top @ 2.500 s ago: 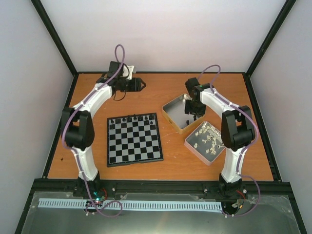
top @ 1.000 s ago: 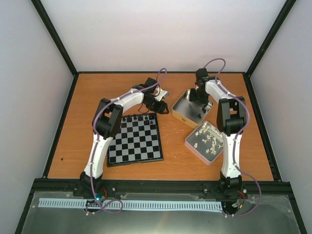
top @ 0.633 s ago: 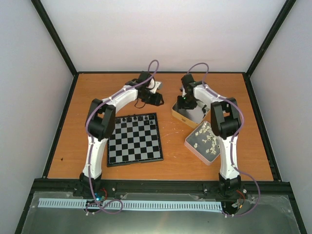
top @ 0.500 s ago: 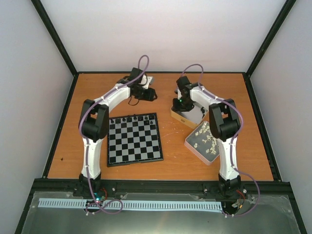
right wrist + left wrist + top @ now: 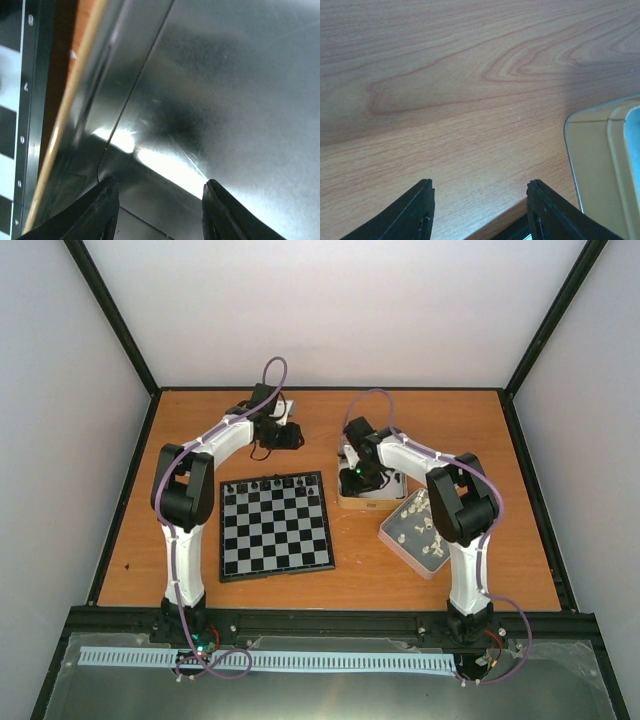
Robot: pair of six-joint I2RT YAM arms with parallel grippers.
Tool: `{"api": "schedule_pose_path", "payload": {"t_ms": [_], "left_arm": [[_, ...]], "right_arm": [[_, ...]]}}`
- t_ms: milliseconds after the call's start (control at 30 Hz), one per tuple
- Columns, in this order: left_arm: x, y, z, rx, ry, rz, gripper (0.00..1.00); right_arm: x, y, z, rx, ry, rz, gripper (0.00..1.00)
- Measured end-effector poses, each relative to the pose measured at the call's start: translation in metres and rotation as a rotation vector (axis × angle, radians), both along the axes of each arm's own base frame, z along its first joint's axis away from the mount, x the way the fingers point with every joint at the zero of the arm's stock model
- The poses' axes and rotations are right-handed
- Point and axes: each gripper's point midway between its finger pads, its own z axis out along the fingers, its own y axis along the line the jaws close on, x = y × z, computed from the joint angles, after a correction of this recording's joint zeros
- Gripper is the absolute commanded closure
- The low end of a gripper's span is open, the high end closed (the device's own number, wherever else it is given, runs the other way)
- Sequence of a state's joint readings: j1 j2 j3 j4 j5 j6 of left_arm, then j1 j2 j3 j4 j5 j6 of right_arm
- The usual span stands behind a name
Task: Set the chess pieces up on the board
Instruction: Adjust the storage box at the center of the board, then pick up the chess piece from the storage box.
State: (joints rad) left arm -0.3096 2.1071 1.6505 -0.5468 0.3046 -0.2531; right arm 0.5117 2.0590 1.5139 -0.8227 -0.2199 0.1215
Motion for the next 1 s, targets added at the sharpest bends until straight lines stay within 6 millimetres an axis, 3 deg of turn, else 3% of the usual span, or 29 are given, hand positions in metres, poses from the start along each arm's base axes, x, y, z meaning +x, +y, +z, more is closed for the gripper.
{"api": "schedule_pose_path", "payload": {"t_ms": [100, 200, 400, 500, 700, 833, 1000], "left_arm": [[0.0, 0.0, 0.0, -0.001, 0.002, 0.0, 0.48], [0.0, 0.001, 0.002, -0.003, -0.003, 0.002, 0.48], [0.001, 0.005, 0.016, -0.012, -0.023, 0.024, 0.48], [0.0, 0.011, 0.027, -0.021, -0.034, 0.048, 0.48], [-0.002, 0.029, 0.026, -0.03, -0.02, 0.105, 0.48], [-0.005, 0.046, 0.013, -0.038, 0.024, 0.154, 0.48], [-0.004, 0.063, 0.008, -0.058, 0.051, 0.199, 0.48]], "right_arm": [[-0.006, -0.005, 0.004, -0.029, -0.003, 0.001, 0.54], [0.002, -0.014, 0.017, -0.066, -0.052, -0.04, 0.58], [0.051, -0.033, 0.06, -0.115, -0.227, -0.253, 0.68], [0.073, -0.055, 0.068, -0.125, -0.258, -0.387, 0.69], [0.108, -0.09, 0.053, -0.155, -0.249, -0.527, 0.68], [0.111, -0.089, 0.033, -0.178, -0.211, -0.536, 0.69], [0.104, -0.092, 0.019, -0.206, -0.17, -0.551, 0.77]]}}
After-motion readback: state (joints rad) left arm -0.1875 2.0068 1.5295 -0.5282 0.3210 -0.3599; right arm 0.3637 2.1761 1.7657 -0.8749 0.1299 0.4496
